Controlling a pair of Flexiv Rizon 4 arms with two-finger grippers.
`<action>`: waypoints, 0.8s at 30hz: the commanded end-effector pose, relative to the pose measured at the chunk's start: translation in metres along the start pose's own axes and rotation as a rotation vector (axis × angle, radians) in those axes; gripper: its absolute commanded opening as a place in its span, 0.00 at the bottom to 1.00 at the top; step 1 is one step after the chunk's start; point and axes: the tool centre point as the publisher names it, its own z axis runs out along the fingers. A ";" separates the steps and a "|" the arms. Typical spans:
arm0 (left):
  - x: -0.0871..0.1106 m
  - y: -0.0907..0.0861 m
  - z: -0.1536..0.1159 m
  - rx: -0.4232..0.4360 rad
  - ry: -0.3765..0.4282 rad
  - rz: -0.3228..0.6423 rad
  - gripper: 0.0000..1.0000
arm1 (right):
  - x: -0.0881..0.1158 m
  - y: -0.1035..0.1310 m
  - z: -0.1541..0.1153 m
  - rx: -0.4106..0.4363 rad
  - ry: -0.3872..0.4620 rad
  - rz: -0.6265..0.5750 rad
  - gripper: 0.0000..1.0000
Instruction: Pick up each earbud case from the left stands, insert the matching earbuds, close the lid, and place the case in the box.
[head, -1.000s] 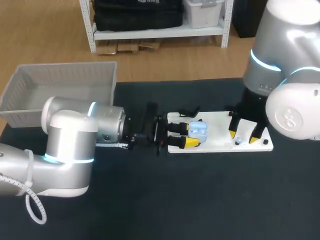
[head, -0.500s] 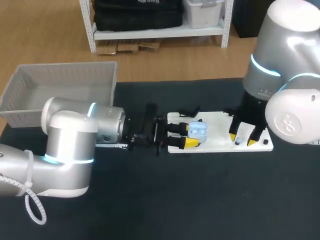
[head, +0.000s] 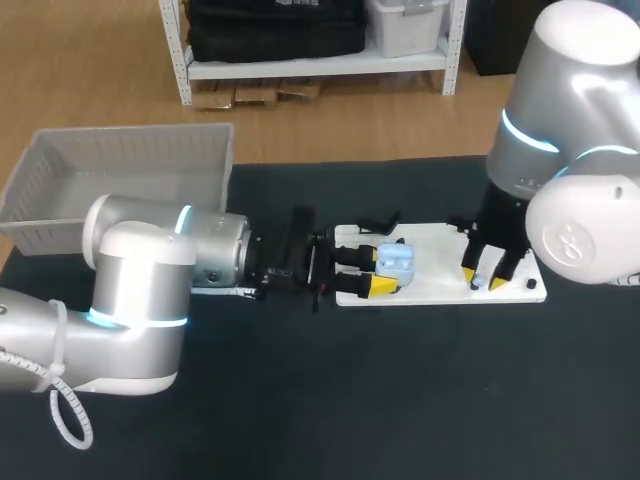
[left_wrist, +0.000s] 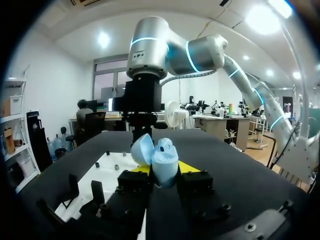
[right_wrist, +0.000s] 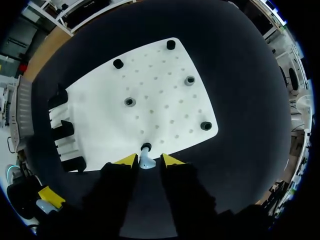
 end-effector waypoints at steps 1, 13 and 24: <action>0.001 0.000 0.000 0.000 -0.001 0.001 0.00 | -0.002 0.002 0.002 0.005 0.007 0.000 0.26; 0.001 0.000 0.000 0.000 -0.001 0.001 0.00 | -0.002 0.002 0.005 0.012 0.020 0.002 0.13; 0.001 0.000 0.000 0.000 -0.001 0.001 0.00 | 0.002 0.003 -0.001 0.037 0.022 -0.003 0.00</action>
